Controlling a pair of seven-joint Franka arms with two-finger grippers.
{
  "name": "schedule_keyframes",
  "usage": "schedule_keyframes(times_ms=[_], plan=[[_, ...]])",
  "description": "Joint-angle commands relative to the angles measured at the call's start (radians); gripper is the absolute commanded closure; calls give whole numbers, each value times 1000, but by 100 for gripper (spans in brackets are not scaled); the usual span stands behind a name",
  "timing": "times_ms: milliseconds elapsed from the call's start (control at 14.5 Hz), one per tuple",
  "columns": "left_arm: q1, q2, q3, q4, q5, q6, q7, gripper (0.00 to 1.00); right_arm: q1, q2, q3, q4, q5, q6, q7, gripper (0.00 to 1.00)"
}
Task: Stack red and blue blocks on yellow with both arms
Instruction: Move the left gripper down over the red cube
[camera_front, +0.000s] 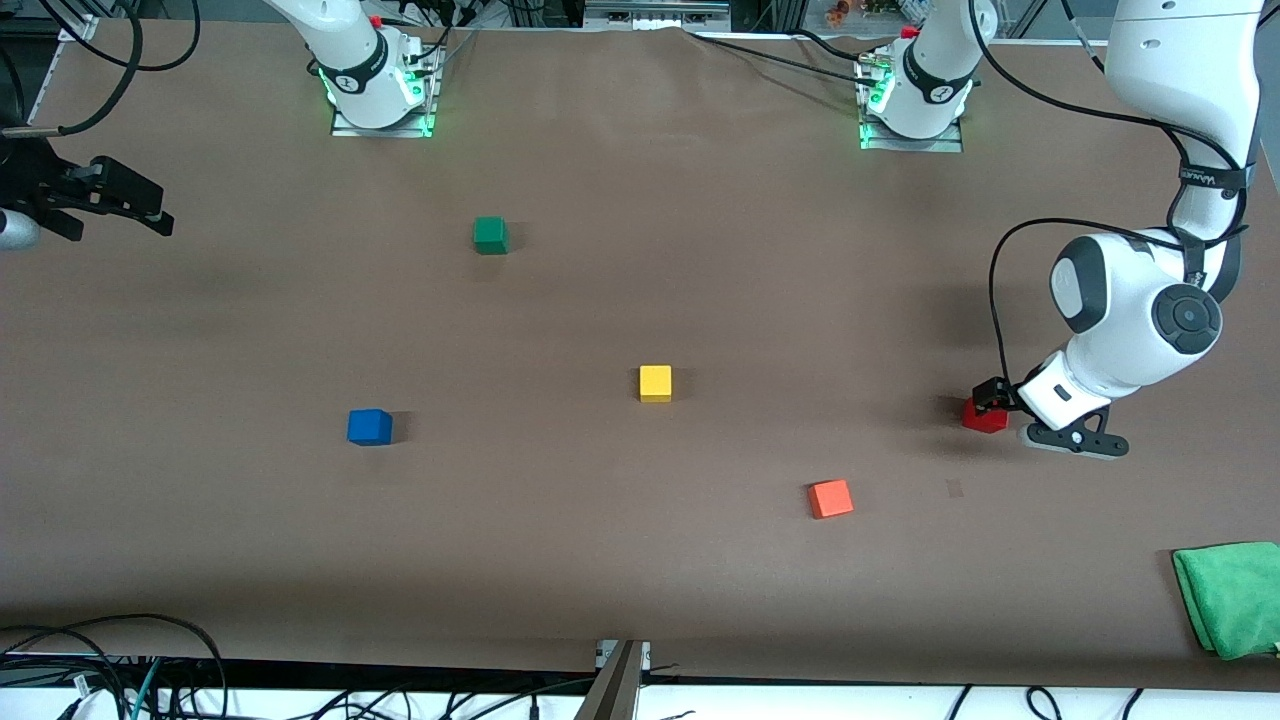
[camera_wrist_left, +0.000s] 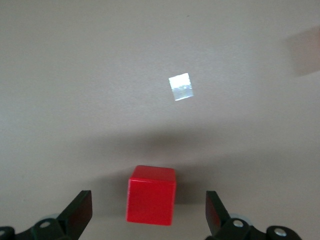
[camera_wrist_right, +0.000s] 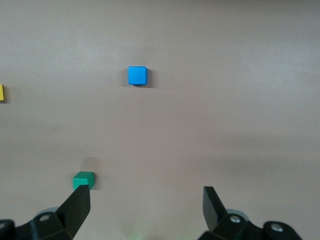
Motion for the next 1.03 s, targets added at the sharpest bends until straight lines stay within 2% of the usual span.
schedule_keyframes(times_ms=[0,413,964], plan=[[13,77,1,50,-21,29,39,0,1,-3,1,6,-4,-9,-13,0],[10,162,-2,49,-24,115,22,0,10,-4,3,6,-4,-9,-13,0],[2,127,-2,35,-29,101,8,0,10,-3,3,6,-4,-9,-13,0]])
